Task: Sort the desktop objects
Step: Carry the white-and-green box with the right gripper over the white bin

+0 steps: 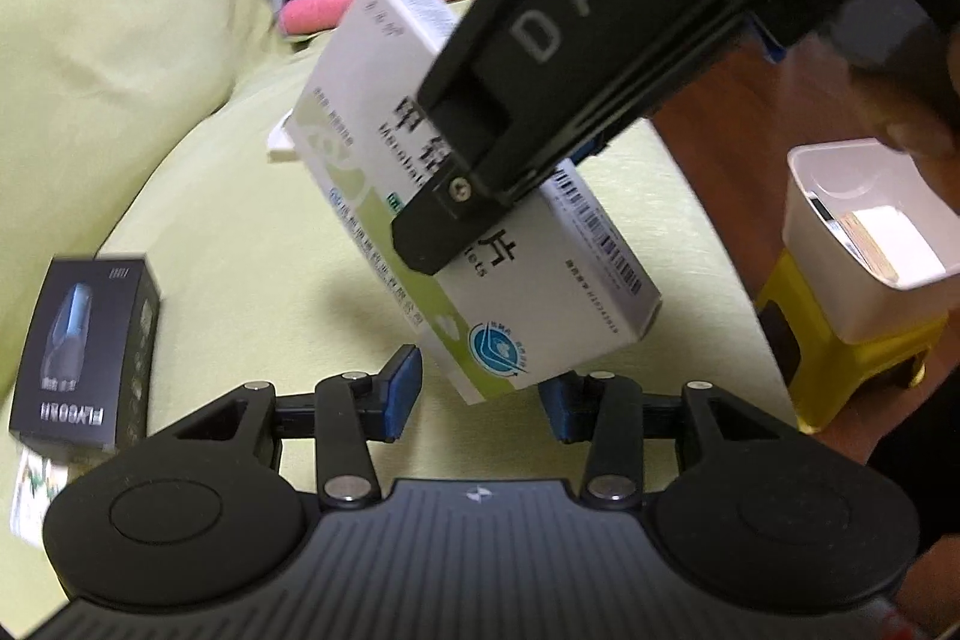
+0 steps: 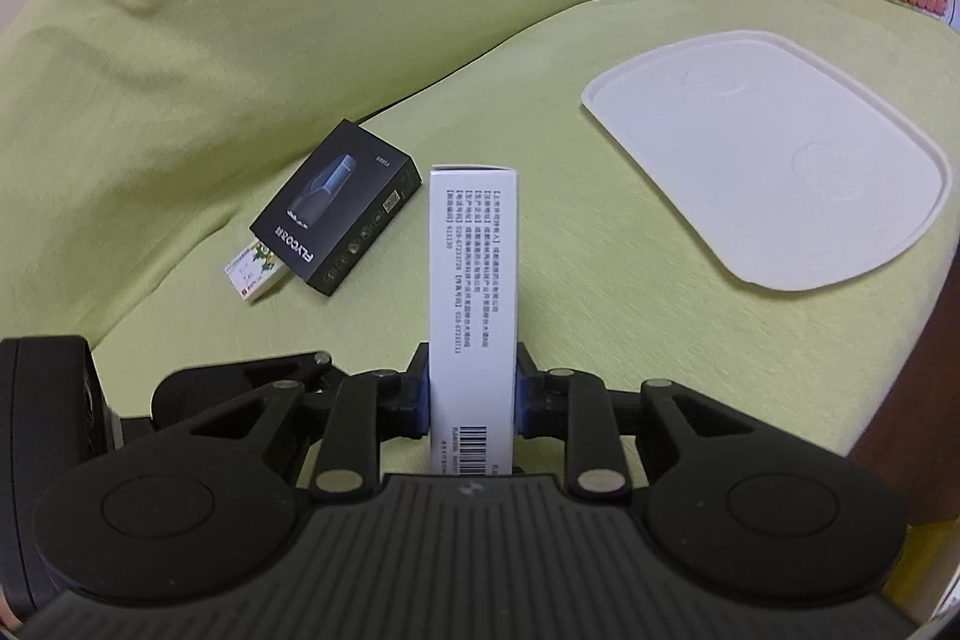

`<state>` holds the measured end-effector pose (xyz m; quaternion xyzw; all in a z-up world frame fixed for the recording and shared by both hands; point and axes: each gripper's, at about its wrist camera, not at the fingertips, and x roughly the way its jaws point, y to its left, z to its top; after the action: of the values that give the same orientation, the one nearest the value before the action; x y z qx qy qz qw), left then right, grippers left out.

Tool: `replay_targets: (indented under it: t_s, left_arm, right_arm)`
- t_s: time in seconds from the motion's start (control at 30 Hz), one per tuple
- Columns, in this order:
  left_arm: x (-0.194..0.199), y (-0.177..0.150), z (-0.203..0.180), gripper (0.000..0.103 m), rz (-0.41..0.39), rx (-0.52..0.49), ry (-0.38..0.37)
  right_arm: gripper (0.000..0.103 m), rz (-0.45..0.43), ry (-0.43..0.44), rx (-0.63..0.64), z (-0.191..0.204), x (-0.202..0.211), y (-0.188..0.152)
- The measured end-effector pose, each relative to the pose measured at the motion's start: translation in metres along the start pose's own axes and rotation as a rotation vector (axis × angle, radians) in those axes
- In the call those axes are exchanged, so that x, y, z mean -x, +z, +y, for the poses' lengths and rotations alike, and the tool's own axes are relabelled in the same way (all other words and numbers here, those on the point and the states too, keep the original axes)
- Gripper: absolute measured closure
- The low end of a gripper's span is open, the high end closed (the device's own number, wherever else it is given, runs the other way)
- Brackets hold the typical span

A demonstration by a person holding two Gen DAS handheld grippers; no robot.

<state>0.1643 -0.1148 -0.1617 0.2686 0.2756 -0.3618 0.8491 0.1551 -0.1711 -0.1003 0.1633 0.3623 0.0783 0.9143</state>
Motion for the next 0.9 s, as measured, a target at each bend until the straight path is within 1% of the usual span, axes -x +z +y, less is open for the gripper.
replay_targets:
  t_s: [0.13,0.3,0.4,0.53,0.73,0.83,0.9]
  left_arm:
    - [0.003,0.003,-0.011,0.054,-0.029,-0.078,-0.021]
    - [0.006,0.007,-0.025,0.053,-0.065,-0.176,-0.047]
    - [0.015,0.027,-0.053,0.052,-0.085,-0.239,-0.070]
    - [0.004,0.053,-0.100,0.052,-0.115,-0.331,-0.108]
    - [0.011,0.081,-0.136,0.052,-0.202,-0.424,-0.173]
    - [-0.003,0.101,-0.163,0.052,-0.233,-0.459,-0.209]
    - [-0.003,0.108,-0.175,0.052,-0.250,-0.488,-0.231]
  right_arm:
    - [0.081,-0.008,-0.020,0.027,-0.001,0.011,-0.005]
    - [0.081,-0.049,-0.045,0.045,-0.013,0.039,-0.012]
    - [0.081,-0.074,-0.070,0.047,-0.021,0.058,-0.020]
    - [0.081,-0.099,-0.119,0.050,-0.035,0.085,-0.029]
    - [0.081,-0.140,-0.170,0.021,-0.065,0.135,-0.035]
    - [0.081,-0.160,-0.208,0.011,-0.078,0.158,-0.042]
    - [0.081,-0.170,-0.232,0.002,-0.086,0.172,-0.047]
